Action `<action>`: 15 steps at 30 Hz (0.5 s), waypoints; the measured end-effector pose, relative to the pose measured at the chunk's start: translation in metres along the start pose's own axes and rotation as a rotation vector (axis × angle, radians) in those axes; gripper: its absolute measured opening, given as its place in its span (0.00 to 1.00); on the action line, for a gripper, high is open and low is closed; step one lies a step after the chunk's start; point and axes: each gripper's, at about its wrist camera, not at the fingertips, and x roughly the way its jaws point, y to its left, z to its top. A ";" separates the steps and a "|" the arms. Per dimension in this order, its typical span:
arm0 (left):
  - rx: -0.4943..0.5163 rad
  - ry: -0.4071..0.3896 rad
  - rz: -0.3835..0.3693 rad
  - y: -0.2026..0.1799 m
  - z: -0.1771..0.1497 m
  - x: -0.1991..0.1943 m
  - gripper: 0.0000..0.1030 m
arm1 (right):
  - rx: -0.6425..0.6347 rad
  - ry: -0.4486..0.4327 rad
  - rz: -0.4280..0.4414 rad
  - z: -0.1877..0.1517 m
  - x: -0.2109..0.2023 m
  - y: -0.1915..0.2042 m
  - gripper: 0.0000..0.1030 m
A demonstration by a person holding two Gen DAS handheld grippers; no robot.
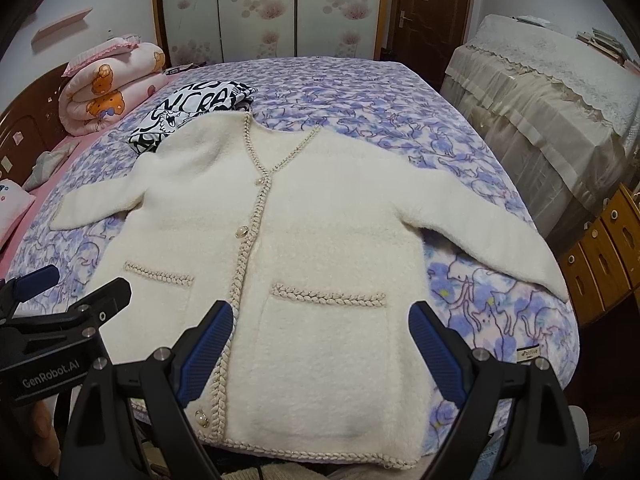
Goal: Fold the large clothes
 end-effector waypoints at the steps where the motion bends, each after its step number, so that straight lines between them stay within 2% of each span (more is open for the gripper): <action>1: 0.000 0.001 0.001 0.000 0.000 0.000 0.99 | 0.001 0.000 0.001 0.000 0.001 -0.001 0.87; 15: 0.002 0.001 0.004 0.002 -0.002 -0.002 0.99 | -0.002 -0.005 0.002 0.000 -0.002 0.001 0.87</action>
